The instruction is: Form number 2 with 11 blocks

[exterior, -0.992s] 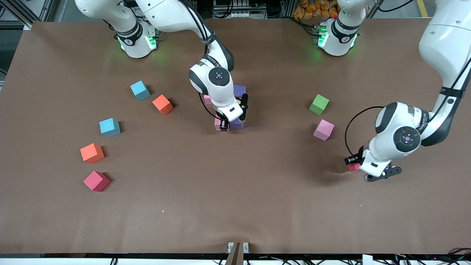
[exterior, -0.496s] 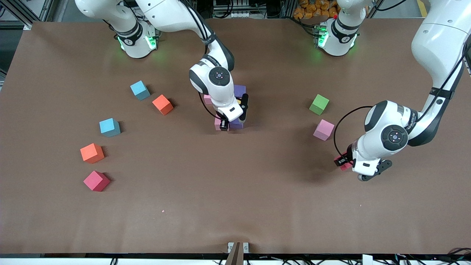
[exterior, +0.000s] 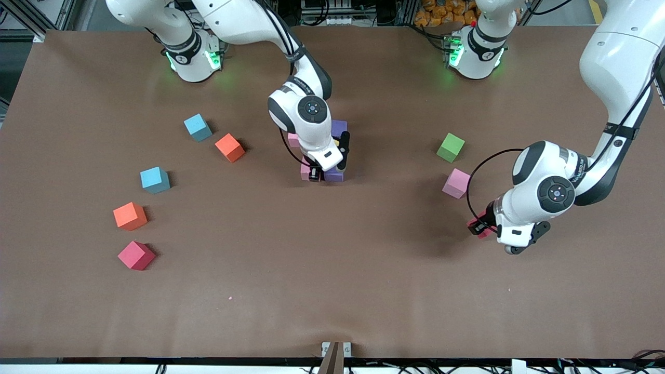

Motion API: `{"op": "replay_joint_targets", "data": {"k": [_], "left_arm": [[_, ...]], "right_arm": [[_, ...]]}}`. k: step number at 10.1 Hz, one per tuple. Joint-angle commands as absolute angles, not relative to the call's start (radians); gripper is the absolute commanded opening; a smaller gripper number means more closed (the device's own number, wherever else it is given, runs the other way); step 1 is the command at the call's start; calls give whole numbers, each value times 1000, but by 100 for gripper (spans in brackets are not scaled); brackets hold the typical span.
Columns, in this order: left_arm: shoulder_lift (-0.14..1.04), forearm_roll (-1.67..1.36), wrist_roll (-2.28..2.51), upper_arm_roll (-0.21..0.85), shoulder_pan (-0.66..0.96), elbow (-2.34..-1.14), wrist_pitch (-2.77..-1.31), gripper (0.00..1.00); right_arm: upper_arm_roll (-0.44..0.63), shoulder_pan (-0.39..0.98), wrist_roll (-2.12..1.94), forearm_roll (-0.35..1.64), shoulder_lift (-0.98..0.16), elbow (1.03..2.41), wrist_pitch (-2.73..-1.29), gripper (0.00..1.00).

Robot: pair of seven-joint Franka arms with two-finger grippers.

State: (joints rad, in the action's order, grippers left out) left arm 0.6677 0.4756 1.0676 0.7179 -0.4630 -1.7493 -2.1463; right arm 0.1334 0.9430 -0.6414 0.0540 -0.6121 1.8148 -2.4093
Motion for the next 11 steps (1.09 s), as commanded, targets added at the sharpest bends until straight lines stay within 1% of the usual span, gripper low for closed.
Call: {"op": "replay_joint_targets", "data": {"k": [1,11], "left_arm": [[649,440,1086,724,-463,-1752,-2128,6],[646,433,1144,730,-463,-1746,-2117,6]], "right_arm": [[141,956,-629,52,-603,1810,-2395,42],[141,956,-627,57,-615,1809,-2451,42]]}}
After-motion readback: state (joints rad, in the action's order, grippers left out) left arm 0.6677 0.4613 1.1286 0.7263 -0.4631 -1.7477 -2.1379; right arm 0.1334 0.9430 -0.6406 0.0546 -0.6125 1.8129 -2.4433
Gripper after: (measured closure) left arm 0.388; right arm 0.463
